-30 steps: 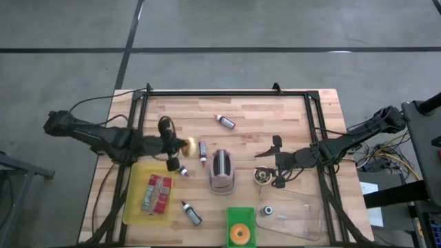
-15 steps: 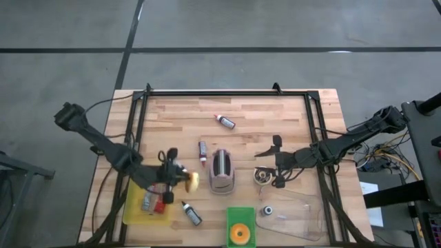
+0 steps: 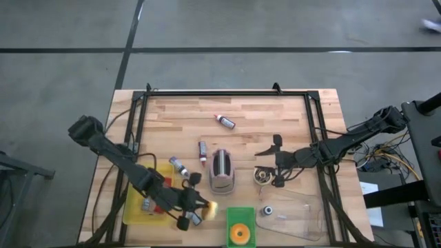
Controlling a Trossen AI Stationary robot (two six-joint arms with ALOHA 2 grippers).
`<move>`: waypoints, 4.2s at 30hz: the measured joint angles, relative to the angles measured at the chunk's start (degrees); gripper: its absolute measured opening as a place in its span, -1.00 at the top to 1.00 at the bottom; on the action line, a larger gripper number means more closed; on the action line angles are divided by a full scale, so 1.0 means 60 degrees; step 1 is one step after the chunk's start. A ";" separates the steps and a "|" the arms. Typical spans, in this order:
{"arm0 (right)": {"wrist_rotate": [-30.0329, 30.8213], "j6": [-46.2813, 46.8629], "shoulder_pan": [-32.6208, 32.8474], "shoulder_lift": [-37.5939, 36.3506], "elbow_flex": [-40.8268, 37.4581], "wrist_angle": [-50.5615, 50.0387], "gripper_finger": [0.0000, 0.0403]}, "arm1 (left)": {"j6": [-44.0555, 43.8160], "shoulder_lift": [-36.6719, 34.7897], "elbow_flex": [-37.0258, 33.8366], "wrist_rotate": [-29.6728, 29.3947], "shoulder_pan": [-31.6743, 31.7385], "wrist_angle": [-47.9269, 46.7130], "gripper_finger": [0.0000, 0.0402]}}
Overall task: Pick & Place Food Item
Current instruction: Put the yellow donut into the green bin, then put the pink food coloring bottle into the transparent bin
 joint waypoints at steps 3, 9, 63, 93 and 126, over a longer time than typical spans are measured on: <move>0.0000 0.0000 0.0000 0.0000 0.0000 0.0032 0.01 | 0.0305 0.0567 0.0549 0.0085 0.0019 0.0043 1.00; -0.0004 0.0000 0.0000 0.0000 0.0000 0.0058 0.01 | 0.0833 0.1770 0.1673 0.0367 0.0166 0.0115 1.00; -0.0025 0.0080 0.0000 -0.0004 0.0000 0.0152 0.01 | 0.1545 0.4658 0.2716 0.3007 0.1504 0.1685 0.73; -0.0141 0.0917 0.0002 -0.0004 0.0004 -0.0518 0.01 | 0.2250 0.3760 0.2713 0.3111 0.1475 0.0700 -0.34; -0.1596 0.2772 -0.0734 0.1372 0.2362 -0.5774 0.01 | 0.2147 -0.5074 -0.3941 -0.2184 0.0484 0.1113 -0.33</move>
